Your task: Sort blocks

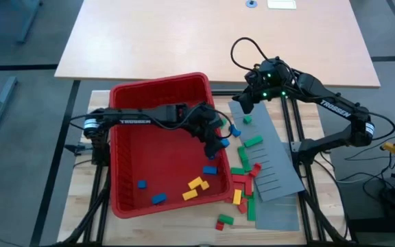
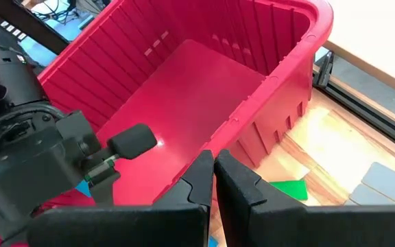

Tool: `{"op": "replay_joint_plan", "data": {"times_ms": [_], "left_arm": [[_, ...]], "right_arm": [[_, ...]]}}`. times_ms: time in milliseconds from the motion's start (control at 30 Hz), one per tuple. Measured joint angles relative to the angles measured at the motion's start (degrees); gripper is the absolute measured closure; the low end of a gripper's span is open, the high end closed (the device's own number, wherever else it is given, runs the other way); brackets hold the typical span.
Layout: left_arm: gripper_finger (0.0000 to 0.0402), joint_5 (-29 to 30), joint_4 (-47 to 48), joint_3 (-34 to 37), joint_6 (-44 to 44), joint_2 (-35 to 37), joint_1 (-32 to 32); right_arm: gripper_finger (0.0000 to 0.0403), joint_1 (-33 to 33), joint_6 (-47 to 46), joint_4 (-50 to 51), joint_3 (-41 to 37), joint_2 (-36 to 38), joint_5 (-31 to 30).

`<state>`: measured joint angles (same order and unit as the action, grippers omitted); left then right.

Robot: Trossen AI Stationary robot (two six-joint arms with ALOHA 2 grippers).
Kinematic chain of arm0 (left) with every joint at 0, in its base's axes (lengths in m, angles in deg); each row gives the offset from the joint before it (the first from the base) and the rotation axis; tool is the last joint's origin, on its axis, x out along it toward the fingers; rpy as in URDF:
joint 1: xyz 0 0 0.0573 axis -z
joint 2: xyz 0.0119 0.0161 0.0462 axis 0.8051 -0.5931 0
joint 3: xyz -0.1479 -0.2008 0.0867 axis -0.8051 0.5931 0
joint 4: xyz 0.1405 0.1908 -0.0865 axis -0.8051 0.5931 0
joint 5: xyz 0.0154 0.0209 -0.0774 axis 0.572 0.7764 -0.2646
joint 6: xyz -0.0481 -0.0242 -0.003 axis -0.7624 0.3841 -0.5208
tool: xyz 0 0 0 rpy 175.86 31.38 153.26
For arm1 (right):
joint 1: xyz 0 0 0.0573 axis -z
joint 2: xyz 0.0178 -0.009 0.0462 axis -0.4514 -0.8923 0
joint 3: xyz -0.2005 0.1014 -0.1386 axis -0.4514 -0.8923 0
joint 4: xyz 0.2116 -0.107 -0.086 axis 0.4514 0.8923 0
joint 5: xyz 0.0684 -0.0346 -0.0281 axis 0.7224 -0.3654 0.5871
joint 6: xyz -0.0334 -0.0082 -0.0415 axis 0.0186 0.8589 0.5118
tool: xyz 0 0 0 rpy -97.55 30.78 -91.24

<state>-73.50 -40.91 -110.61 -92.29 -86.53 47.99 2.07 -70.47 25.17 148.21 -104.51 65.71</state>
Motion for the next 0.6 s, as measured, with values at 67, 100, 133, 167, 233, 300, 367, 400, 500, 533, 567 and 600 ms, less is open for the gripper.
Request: {"op": "replay_joint_plan", "data": {"times_ms": [67,100,133,167,233,300,367,400,500,533,567,600], "left_arm": [[0.0291,0.01,-0.04,-0.36,0.15,-0.12,-0.02],[0.0291,0.08,-0.03,-0.62,0.15,-0.14,-0.02],[0.0291,0.18,-0.01,-0.97,0.24,-0.25,-0.02],[0.0291,0.2,0.03,-1.36,0.3,-0.33,-0.02],[0.0291,0.2,-0.72,-1.76,0.65,-0.36,0.07],[0.0291,0.12,-2.13,-1.83,1.2,-0.31,0.14],[0.0291,-0.7,-2.36,-1.83,1.66,-0.31,0.17],[0.0291,-0.94,-2.66,-1.83,1.73,-0.31,0.2],[0.0291,-0.96,-4.24,-1.83,2.26,-0.31,0.2],[0.0291,-0.96,-4.76,-1.83,2.82,-0.29,0.2],[0.0282,-0.94,-5.12,-1.83,3.29,-0.29,0.2],[0.0265,-0.94,-5.28,-1.83,3.43,-0.29,0.2]], "right_arm": [[0.0403,0.0,-0.13,-0.02,0.0,0.0,0.02],[0.0403,0.0,-0.13,-0.02,0.0,0.0,0.02],[0.0403,0.0,-0.13,-0.04,0.0,0.02,0.0],[0.0403,0.0,-0.13,-0.04,0.0,0.0,0.0],[0.0403,0.0,-0.13,-0.12,0.0,-0.04,0.01],[0.0403,0.0,-0.13,-0.31,0.0,-0.1,0.0],[0.0403,0.0,-0.18,-0.96,0.0,-0.11,0.0],[0.0403,0.0,-0.41,-1.29,0.0,-0.11,0.0],[0.0403,0.0,-0.69,-1.31,0.0,-0.11,0.0],[0.0403,0.0,-0.77,-1.29,0.0,-0.13,0.0],[0.0403,0.0,-0.98,-1.31,0.0,-0.13,0.0],[0.0403,0.0,-1.17,-1.33,0.0,-0.13,0.0]]}}
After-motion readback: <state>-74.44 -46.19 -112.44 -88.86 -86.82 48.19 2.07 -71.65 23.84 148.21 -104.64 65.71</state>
